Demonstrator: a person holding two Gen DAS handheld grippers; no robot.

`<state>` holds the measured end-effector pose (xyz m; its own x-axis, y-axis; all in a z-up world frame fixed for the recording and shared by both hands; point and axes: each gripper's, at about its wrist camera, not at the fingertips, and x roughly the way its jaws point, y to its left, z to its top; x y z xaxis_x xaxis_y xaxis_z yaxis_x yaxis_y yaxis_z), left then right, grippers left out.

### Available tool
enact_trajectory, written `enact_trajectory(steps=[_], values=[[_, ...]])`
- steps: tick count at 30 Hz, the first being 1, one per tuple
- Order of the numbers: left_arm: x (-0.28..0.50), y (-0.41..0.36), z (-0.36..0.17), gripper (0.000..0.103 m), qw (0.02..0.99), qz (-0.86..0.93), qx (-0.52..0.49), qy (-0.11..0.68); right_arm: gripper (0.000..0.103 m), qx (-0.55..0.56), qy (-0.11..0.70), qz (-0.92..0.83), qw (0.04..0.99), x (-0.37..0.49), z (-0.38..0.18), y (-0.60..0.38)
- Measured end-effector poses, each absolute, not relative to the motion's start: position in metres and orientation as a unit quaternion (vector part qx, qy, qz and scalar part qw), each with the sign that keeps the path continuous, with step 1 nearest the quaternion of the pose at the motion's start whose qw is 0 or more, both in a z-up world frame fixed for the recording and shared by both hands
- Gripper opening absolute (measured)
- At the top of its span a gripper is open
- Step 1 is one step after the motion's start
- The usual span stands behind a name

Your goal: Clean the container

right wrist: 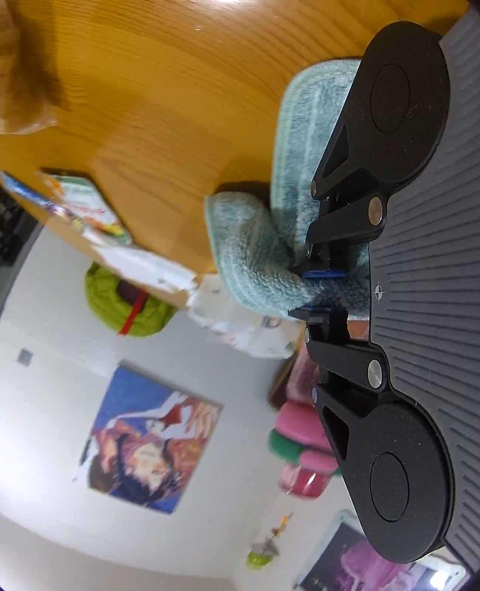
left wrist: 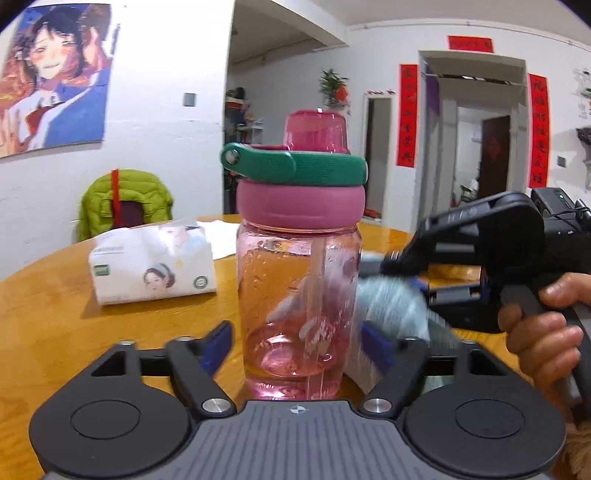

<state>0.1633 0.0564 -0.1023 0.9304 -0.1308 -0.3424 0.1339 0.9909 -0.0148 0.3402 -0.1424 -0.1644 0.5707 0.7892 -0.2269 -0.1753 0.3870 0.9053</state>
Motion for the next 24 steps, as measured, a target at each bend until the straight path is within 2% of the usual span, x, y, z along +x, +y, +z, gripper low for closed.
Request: enact_trajectory(steps=[3,7,10,15,17,19,22,24], values=[[0.154,0.045,-0.098,0.081,0.985,-0.044,0.014,0.165,0.015,0.490,0.302,0.325,0.750,0.346,-0.163,-0.149],[0.153,0.037,-0.102,0.079,0.984,-0.074,0.037,0.157,0.015,0.531,0.319,0.358,0.698,0.359,-0.174,-0.147],[0.158,0.043,-0.104,0.077,0.985,-0.080,0.041,0.151,0.015,0.512,0.357,0.364,0.691,0.357,-0.176,-0.136],[0.171,0.063,-0.107,0.074,0.981,-0.085,0.022,0.171,0.015,0.478,0.372,0.353,0.713,0.338,-0.169,-0.135],[0.170,0.064,-0.108,0.066,0.981,-0.081,0.021,0.174,0.015,0.466,0.372,0.350,0.723,0.339,-0.168,-0.133],[0.167,0.061,-0.107,0.064,0.982,-0.080,0.032,0.170,0.014,0.456,0.374,0.343,0.731,0.339,-0.169,-0.132],[0.166,0.060,-0.107,0.064,0.982,-0.079,0.036,0.169,0.013,0.443,0.355,0.344,0.748,0.336,-0.161,-0.137],[0.166,0.060,-0.107,0.063,0.982,-0.081,0.036,0.169,0.012,0.475,0.308,0.376,0.733,0.331,-0.154,-0.149]])
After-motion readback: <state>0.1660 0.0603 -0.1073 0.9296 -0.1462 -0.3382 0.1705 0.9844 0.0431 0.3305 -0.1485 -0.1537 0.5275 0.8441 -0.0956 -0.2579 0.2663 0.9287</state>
